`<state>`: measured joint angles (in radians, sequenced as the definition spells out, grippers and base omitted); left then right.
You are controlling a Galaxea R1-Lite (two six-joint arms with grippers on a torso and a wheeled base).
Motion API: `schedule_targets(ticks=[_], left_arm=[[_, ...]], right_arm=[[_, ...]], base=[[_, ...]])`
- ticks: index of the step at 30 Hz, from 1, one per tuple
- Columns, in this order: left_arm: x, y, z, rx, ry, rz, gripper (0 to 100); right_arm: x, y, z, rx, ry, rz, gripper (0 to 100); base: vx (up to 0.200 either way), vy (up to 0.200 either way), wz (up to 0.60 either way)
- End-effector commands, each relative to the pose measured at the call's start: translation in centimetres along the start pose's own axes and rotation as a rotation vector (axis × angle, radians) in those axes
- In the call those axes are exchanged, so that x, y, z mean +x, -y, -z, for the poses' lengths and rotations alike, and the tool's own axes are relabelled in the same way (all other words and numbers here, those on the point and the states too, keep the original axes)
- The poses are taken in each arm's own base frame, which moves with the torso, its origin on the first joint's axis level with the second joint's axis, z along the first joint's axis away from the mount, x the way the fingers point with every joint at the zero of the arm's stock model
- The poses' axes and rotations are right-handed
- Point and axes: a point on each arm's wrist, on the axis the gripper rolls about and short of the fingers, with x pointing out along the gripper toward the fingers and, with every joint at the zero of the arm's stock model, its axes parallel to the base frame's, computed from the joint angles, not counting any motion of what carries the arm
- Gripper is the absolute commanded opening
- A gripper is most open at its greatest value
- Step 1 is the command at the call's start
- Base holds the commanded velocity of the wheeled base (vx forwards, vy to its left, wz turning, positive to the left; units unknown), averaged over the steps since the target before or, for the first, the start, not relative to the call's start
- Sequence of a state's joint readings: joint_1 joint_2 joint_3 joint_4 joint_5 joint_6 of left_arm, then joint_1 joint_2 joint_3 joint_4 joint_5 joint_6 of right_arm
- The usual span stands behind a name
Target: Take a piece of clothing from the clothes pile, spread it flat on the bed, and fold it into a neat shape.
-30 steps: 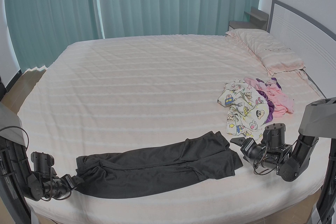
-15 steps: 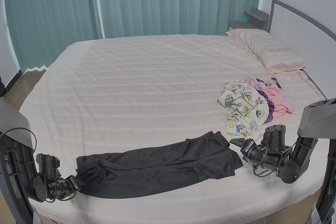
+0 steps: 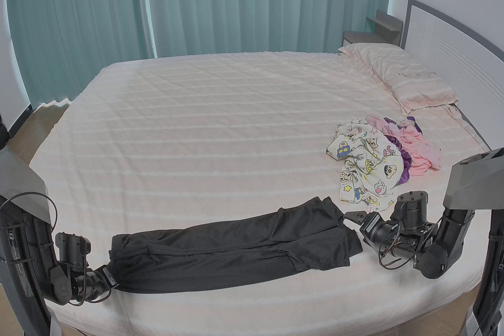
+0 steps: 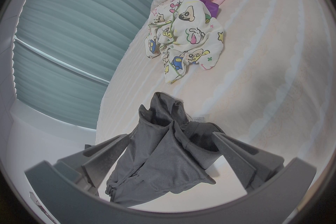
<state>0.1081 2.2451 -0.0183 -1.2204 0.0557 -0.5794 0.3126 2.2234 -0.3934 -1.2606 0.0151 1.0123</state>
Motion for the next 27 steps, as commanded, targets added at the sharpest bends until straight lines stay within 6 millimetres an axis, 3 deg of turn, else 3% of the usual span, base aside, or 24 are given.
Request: schedule_targets(ticks=[1, 13, 14, 20, 24, 27], left_arm=[[-0.3, -0.3, 0.6, 0.011, -0.036, -0.026, 0], [-1.1, 0.1, 1.8, 0.081, -0.112, -0.062, 0], [-1.1, 0.1, 1.8, 0.081, -0.112, -0.062, 100], [-1.7, 0.2, 1.2, 0.066, -0.076, -0.032, 100], [-4.1, 0.5, -0.8, 0.009, 0.004, 0.138, 100], [-4.8, 0.7, -2.0, -0.007, 0.062, 0.193, 100]], right_arm=[[0.1, 0.2, 0.1, -0.002, -0.004, 0.006, 100], [0.0, 0.1, 0.2, -0.003, -0.006, 0.003, 100], [0.0, 0.1, 0.2, -0.003, -0.007, 0.005, 100], [0.0, 0.1, 0.2, -0.003, -0.006, 0.003, 100], [0.0, 0.0, 0.2, -0.006, -0.006, 0.0, 100], [0.0, 0.0, 0.2, -0.006, -0.006, 0.0, 100]], base=[[0.0, 0.0, 0.0], [0.0, 0.0, 0.0], [0.0, 0.0, 0.0], [0.0, 0.0, 0.0], [0.0, 0.0, 0.0], [0.0, 0.0, 0.0]])
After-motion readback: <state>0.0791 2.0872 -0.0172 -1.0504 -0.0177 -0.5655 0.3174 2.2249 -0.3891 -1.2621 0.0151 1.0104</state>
